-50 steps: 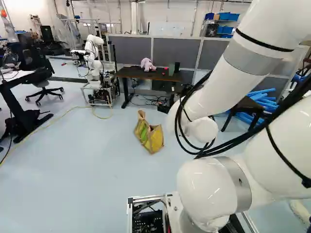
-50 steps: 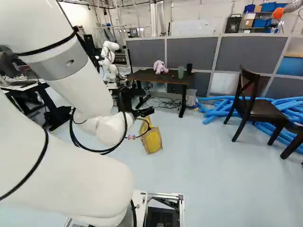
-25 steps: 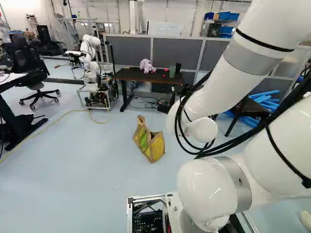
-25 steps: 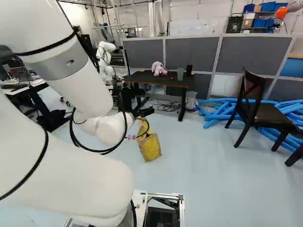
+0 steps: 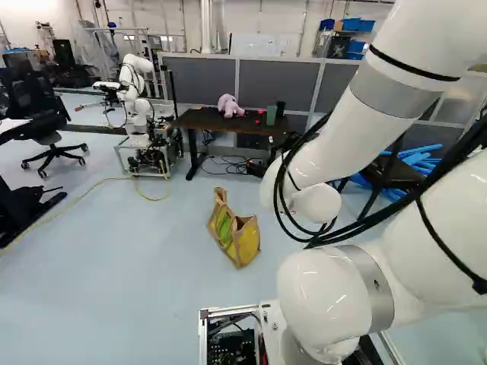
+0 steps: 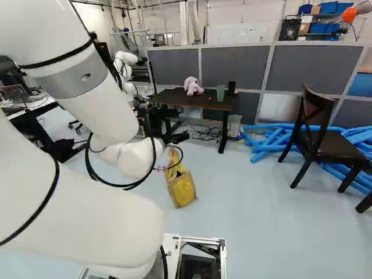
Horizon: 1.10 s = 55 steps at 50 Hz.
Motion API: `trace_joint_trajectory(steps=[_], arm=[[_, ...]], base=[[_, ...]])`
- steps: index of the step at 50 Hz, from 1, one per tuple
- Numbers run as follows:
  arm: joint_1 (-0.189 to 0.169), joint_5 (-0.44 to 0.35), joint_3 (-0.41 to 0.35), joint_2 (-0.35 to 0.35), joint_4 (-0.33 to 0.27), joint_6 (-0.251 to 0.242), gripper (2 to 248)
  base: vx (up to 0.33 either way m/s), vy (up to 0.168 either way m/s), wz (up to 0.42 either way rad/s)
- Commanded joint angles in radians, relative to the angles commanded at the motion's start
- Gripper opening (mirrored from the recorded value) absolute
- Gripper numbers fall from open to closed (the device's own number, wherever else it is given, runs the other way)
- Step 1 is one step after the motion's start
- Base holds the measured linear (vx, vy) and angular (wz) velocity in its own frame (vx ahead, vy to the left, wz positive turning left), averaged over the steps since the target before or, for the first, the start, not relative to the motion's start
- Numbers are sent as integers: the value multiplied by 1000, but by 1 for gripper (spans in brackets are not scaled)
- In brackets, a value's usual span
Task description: Pick up the bag on the ground and place it on the table
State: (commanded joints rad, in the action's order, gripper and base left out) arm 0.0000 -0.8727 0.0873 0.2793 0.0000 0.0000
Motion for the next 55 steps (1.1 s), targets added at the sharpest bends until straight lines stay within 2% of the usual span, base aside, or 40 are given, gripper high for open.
trace_joint_trajectory(steps=[55], arm=[[0, 0, 0, 0, 0, 0, 247]], base=[[153, 1, -13]])
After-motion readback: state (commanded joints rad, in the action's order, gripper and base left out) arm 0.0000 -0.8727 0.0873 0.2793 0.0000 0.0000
